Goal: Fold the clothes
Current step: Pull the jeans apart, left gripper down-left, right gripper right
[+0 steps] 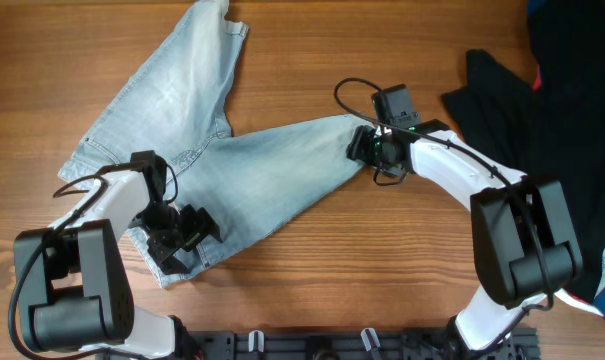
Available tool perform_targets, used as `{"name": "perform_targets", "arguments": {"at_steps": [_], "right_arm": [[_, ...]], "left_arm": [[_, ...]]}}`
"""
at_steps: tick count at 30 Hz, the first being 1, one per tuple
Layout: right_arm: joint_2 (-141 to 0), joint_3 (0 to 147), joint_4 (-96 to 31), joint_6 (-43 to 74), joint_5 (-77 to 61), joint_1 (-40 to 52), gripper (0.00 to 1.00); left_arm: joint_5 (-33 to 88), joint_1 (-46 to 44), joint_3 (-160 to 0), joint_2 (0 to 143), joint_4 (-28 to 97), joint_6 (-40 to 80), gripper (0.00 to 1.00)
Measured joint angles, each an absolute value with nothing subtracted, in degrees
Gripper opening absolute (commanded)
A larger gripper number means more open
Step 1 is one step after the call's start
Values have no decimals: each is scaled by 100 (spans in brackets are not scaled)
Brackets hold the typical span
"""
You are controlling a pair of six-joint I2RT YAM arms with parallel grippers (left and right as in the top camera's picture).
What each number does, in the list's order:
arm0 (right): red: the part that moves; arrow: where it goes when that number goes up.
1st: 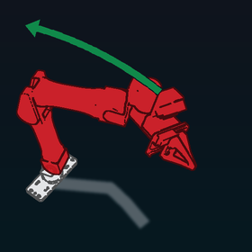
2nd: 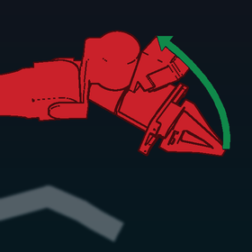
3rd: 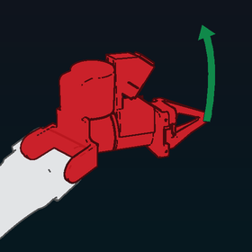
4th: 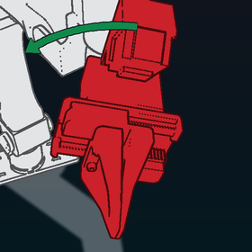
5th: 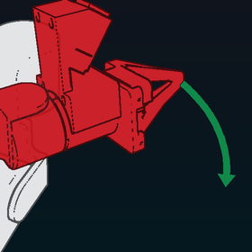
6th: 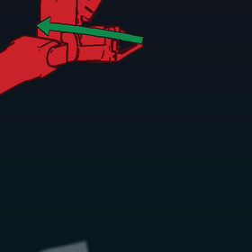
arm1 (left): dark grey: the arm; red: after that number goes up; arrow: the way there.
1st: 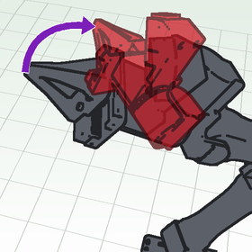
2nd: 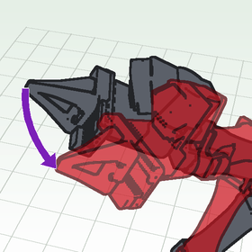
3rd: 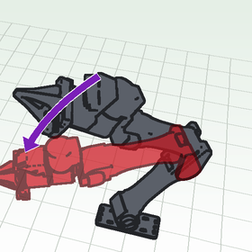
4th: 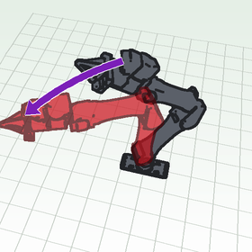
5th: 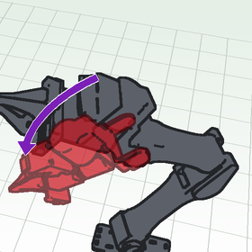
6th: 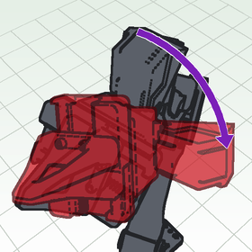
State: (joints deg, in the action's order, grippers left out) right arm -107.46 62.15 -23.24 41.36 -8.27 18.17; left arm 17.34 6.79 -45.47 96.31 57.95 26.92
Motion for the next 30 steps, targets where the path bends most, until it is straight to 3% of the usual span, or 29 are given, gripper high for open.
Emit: {"name": "perform_targets", "arguments": {"at_steps": [2, 4, 6, 8, 9, 13, 19, 28, 30], "right_arm": [[-10748, 6222, -2329, 4668, -705, 1817, 57], [-10759, 6239, -2397, 5183, -517, 1817, 41], [-10779, 6241, -2456, 5498, -270, 1817, 36], [-10783, 6241, -2473, 5671, -93, 1815, 7], [-10790, 6241, -2515, 5725, -12, 1804, 4], [-10812, 6241, -2661, 5457, -36, 1557, 4], [-10158, 6149, -3920, 4069, 191, 969, 4], [-9233, 6130, -5979, 3782, 886, 921, 4], [-9233, 6130, -6134, 3782, 845, 921, 11]], "left_arm": [[1734, 679, -4547, 9631, 5793, 2692, 84], [1734, 679, -4547, 9631, 5793, 2694, 84], [1732, 679, -4547, 9631, 5784, 2709, 84], [1734, 679, -4547, 9631, 5782, 2711, 84], [1734, 679, -4547, 9631, 5782, 2711, 84], [1715, 679, -4547, 9631, 5763, 2738, 72], [1841, 661, -4547, 9609, 5612, 2773, 72], [1909, 635, -4554, 9577, 5426, 2838, 71], [1916, 685, -4554, 9577, 5393, 2867, 71]]}}
